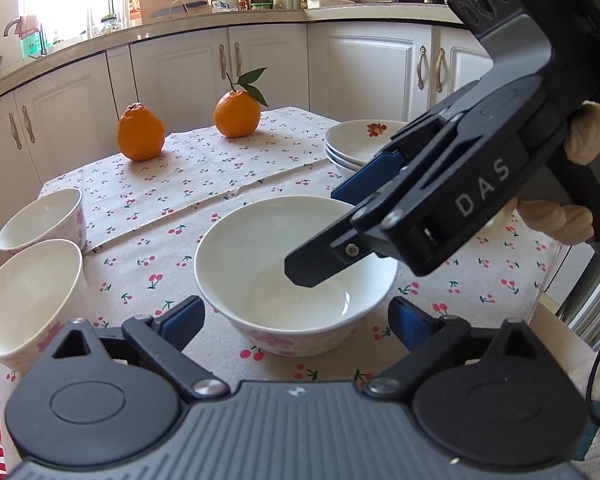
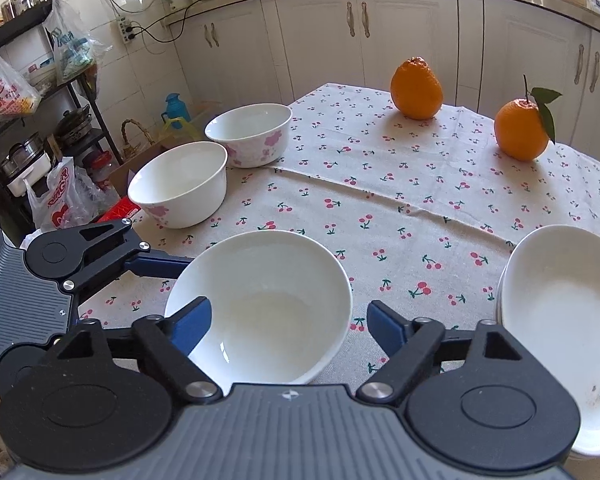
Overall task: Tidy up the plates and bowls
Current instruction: 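Lift the bowl with the right gripper and carry it beside the plate stack, then lower the bowl onto the cloth and open the right gripper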
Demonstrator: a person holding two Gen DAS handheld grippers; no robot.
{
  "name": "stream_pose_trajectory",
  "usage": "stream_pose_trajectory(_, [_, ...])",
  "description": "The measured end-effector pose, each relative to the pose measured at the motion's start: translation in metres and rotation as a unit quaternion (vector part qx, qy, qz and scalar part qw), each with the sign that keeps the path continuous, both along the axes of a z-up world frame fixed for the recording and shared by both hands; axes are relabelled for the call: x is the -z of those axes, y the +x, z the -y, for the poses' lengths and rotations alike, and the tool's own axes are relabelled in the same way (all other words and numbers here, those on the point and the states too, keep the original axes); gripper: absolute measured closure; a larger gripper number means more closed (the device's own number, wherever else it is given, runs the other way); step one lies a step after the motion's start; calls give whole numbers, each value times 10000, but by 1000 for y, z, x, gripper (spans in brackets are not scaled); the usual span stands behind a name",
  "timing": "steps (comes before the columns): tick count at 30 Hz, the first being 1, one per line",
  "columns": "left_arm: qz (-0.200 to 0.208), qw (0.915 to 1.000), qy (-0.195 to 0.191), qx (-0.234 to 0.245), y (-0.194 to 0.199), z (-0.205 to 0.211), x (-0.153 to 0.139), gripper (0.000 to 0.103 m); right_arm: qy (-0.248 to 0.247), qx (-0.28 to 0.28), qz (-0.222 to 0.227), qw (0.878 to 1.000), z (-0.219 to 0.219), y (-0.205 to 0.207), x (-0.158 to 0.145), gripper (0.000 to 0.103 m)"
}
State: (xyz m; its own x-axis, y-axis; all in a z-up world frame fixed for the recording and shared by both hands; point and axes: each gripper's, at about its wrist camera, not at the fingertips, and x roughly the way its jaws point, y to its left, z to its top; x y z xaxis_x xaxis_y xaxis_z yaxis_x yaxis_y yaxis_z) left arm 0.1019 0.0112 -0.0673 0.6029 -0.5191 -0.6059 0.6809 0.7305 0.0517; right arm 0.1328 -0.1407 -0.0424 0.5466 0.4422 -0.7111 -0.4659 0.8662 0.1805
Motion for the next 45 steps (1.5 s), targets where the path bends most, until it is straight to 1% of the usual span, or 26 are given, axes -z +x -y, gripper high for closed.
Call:
stream_pose_trajectory(2, [-32,10000,6,-32,-2,-3,0,4,14,6,68,10000,-1,-1,-2,4])
stream_pose_trajectory(5, [-104,9999,-14,-82,-5,-9,0,4,14,-15,164,9999,-3,-1,-5,0])
stream_pose_trajectory(11, [-122,9995,-111,-254,-12,-29,-6,3,-108,-17,296,9995,-11,1,-10,0])
stream_pose_trajectory(21, [98,9967,-37,-803,-11,-68,-13,3,-187,-235,501,9983,-37,9,-22,0])
stream_pose_trajectory(28, [206,9913,77,-1301,0,-95,-10,3,-235,-459,513,9973,-63,19,-26,0])
stream_pose_trajectory(32, [248,9885,72,-1493,9,-109,-8,3,-278,-664,559,9958,-79,25,-30,0])
stream_pose_trajectory(37, [374,9861,141,-1610,26,-120,-7,3,-189,-865,525,9947,-95,40,-36,0])
stream_pose_trajectory(43, [351,9850,154,-1682,47,-125,-2,3,-183,-1079,364,9933,-115,66,-37,1])
stream_pose_trajectory(45, [330,9855,96,-1664,52,-126,0,3,-220,-1117,274,9931,-123,77,-34,3])
